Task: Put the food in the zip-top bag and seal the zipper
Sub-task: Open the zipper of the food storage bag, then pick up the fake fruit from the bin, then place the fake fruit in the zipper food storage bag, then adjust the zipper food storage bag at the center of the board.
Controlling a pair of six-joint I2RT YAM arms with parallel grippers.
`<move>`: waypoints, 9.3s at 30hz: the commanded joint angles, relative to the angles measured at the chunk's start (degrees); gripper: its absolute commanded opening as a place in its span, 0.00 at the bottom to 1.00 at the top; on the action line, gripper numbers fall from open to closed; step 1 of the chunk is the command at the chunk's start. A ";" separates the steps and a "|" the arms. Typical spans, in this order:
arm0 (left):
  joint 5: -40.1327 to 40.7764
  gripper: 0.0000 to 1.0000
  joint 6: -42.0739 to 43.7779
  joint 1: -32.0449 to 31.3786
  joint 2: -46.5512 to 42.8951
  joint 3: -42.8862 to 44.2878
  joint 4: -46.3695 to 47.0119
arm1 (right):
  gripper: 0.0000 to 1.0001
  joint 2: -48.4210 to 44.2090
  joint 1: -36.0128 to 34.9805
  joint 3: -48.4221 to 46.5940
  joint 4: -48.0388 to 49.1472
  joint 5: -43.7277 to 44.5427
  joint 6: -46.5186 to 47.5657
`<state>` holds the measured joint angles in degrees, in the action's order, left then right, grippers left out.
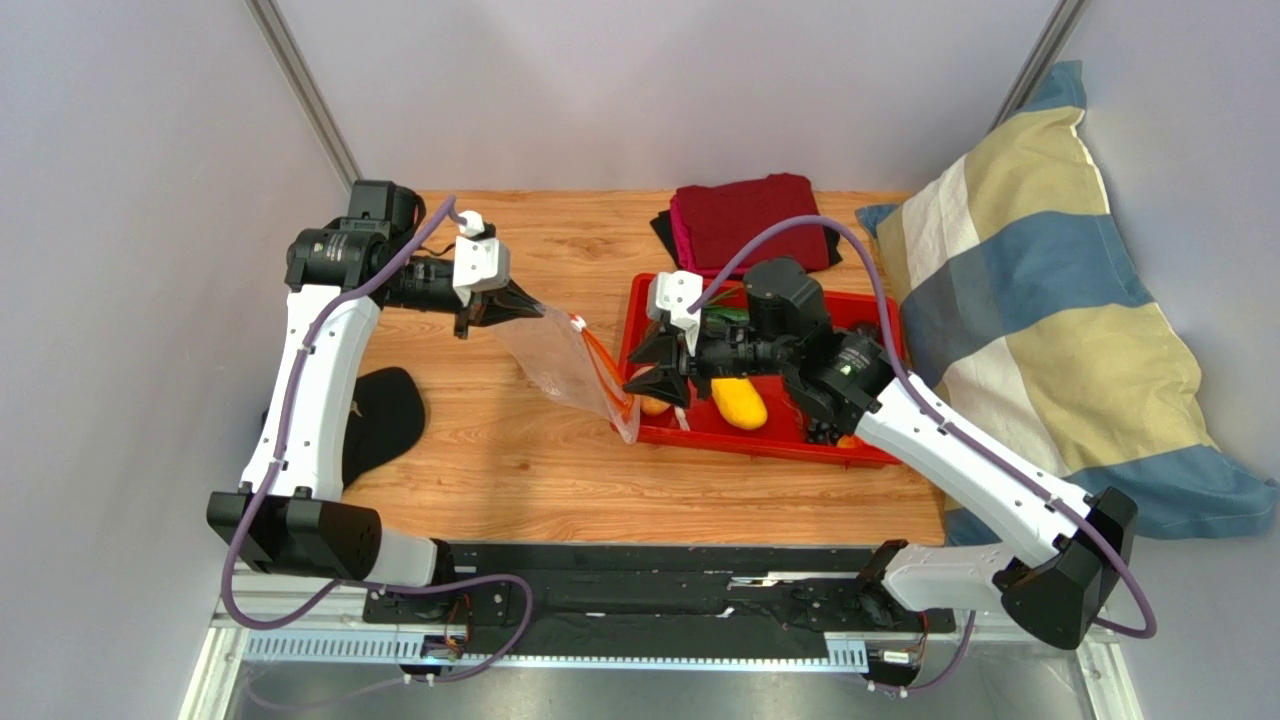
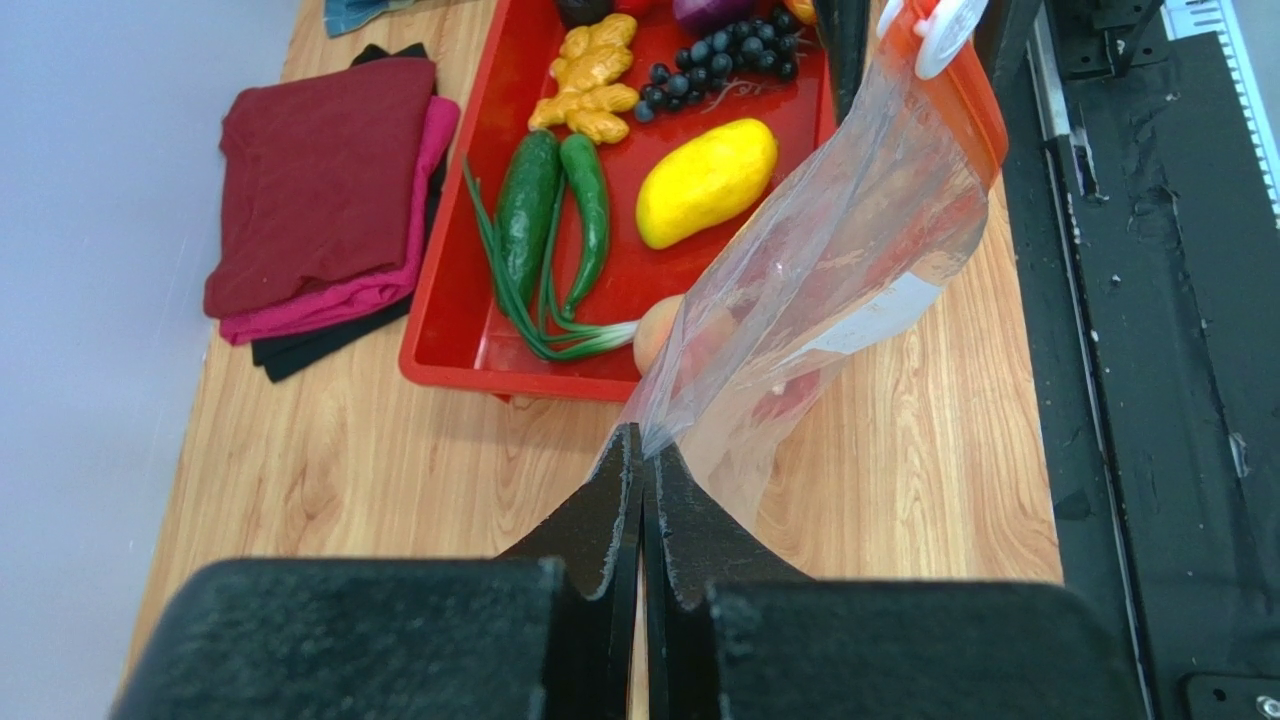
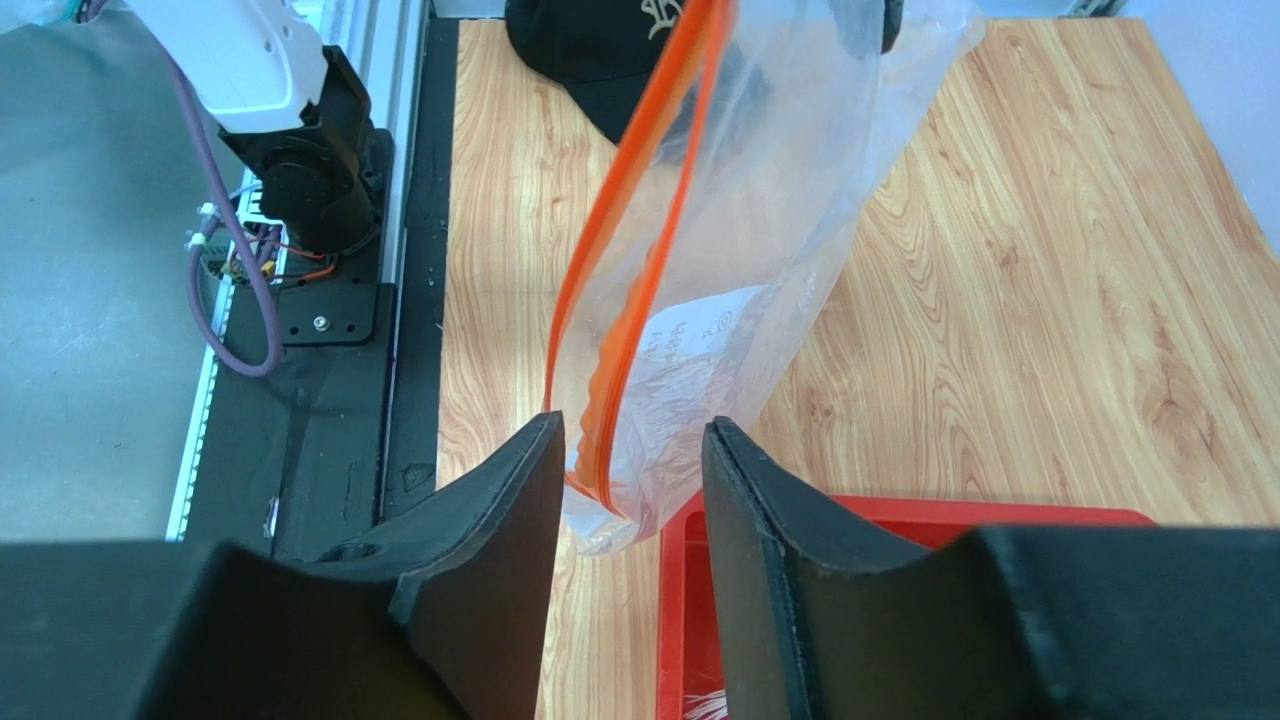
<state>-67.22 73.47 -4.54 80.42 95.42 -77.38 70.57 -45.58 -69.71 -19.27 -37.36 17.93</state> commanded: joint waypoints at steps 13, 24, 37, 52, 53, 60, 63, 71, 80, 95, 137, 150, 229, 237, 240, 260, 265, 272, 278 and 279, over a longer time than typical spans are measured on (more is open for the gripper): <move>-5.90 0.00 -19.83 -0.21 -0.36 -0.14 7.15 | 0.43 4.05 -2.40 -1.21 7.22 12.75 -3.43; -2.94 0.09 -37.99 -0.21 1.94 0.74 21.38 | 0.00 9.32 -1.27 -5.43 9.07 22.77 -15.27; 40.92 0.86 -74.89 -7.72 -23.81 -26.93 55.07 | 0.00 13.54 5.07 -13.43 8.63 25.59 -58.95; 62.42 0.99 -80.32 -5.60 -24.62 -19.06 50.05 | 0.00 20.67 9.98 -13.44 6.87 23.57 -76.20; 60.65 0.99 -81.20 -2.70 -23.22 -17.73 48.83 | 0.00 20.58 10.25 -13.00 6.79 23.48 -76.21; 46.56 0.99 -74.98 -10.99 -22.68 -21.92 48.47 | 0.00 23.30 10.25 -13.61 7.31 23.30 -83.57; 49.63 0.99 -74.09 -18.04 -20.49 -23.87 48.82 | 0.00 24.79 10.34 -14.13 8.02 22.25 -87.62; 55.44 0.65 -74.96 -21.74 -11.62 -20.19 50.49 | 0.00 24.71 10.07 -13.17 11.71 20.14 -88.34; 60.44 0.65 -71.46 -25.08 -7.82 -19.30 51.10 | 0.00 25.23 9.72 -12.20 12.76 19.09 -89.56; 79.78 0.39 -62.05 -29.65 -1.59 -16.49 48.47 | 0.00 25.06 9.20 -10.80 12.59 18.82 -90.00; 34.62 0.00 -104.92 -2.76 -10.82 -33.45 47.22 | 0.32 28.85 10.95 -15.89 -4.19 8.10 -24.62; 35.58 0.00 -107.66 -4.17 -8.18 -34.07 50.67 | 0.93 22.60 15.52 -9.84 -13.43 8.89 -15.64; 24.86 0.00 -106.96 -8.21 -6.68 -30.20 50.22 | 0.44 31.57 6.30 -17.47 -1.65 13.29 -14.77; 17.31 0.00 -110.47 -6.37 -5.72 -31.26 55.50 | 0.96 30.07 5.41 -24.15 -8.15 9.07 -14.33; 13.27 0.00 -109.78 -4.43 -4.93 -31.61 57.08 | 1.00 27.53 6.73 -23.81 -8.95 6.17 -15.99; 5.87 0.00 -108.54 -3.46 -5.19 -34.07 73.25 | 0.92 22.59 18.34 -15.54 -4.82 -3.24 -33.48; 6.05 0.00 -108.63 -3.46 -5.89 -34.60 73.69 | 0.73 27.08 18.34 -16.24 -2.54 -5.69 -37.96; 8.24 0.00 -104.95 -3.46 -6.86 -33.64 68.79 | 0.02 28.58 18.42 -17.30 0.98 -11.06 -42.28; 29.32 0.00 -91.24 -3.64 -8.35 -22.40 48.13 | 0.00 24.01 18.25 -17.74 2.74 -13.88 -40.35; 32.12 0.00 -89.57 -4.07 -8.53 -21.68 45.33 | 0.00 23.66 18.07 -17.91 2.66 -13.70 -39.91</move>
<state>-48.90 -26.11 -8.23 75.33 66.26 -20.80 99.33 -27.09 -85.14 -20.93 -47.83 -22.68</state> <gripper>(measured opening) 0.007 0.011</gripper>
